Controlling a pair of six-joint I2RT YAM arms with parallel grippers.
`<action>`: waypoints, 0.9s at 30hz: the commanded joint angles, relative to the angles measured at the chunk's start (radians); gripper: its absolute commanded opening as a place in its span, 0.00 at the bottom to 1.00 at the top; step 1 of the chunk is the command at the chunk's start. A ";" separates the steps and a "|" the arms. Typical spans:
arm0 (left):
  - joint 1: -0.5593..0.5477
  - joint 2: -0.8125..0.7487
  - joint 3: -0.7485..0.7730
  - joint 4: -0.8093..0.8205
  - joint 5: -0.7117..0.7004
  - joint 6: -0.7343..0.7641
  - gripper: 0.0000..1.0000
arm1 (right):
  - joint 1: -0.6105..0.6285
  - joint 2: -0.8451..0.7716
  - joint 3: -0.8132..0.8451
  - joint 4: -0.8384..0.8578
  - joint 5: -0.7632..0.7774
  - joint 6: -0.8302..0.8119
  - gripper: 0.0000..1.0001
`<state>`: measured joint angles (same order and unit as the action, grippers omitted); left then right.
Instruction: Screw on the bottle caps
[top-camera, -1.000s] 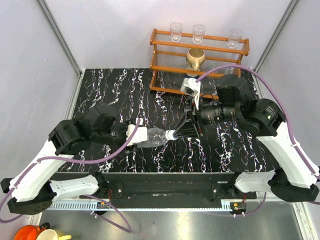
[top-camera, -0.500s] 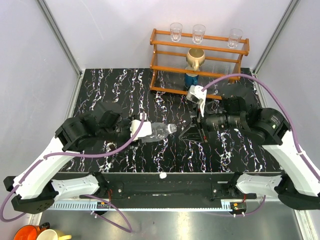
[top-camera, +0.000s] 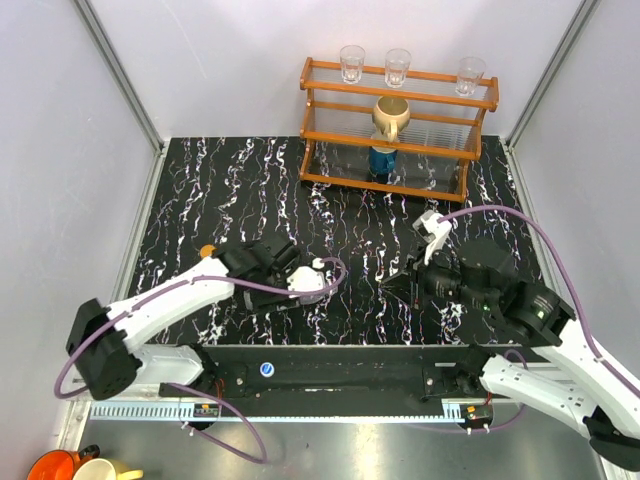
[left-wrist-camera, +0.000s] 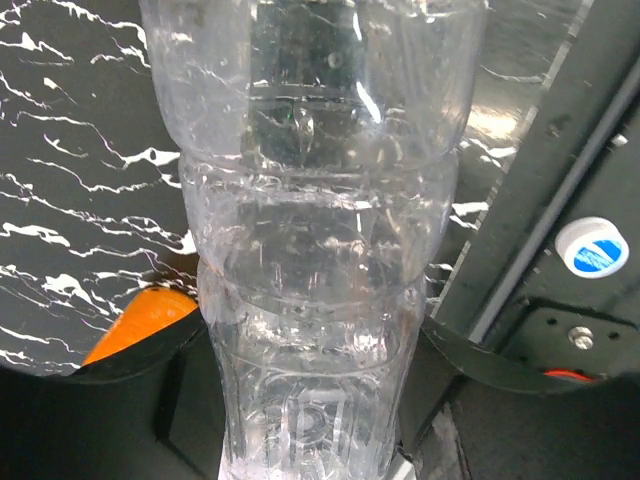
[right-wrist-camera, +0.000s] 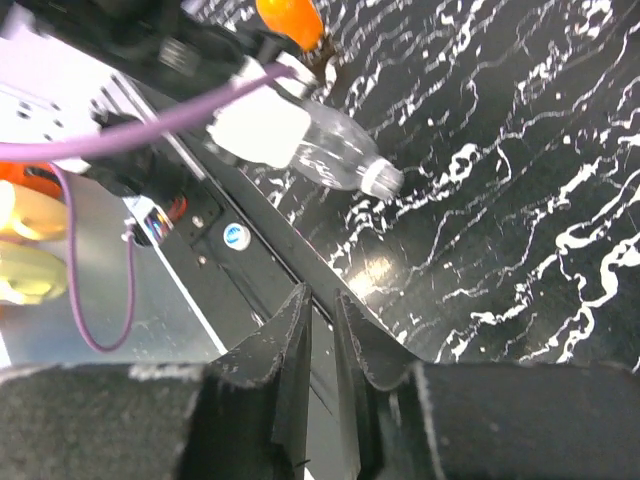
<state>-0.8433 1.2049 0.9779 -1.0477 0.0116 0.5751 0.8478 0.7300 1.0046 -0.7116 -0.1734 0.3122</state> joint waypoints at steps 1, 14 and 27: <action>0.016 0.128 0.041 0.202 -0.067 -0.001 0.52 | -0.004 -0.018 0.026 0.113 0.043 0.061 0.22; 0.073 0.417 0.073 0.390 -0.084 -0.055 0.50 | -0.003 -0.067 -0.061 0.127 -0.115 -0.015 0.46; 0.190 0.026 0.219 0.123 0.070 -0.063 0.53 | 0.530 0.311 -0.221 0.570 0.097 -0.170 0.92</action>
<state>-0.6590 1.3792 1.1522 -0.8330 0.0082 0.5224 1.3674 0.9649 0.8291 -0.4042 -0.1352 0.2092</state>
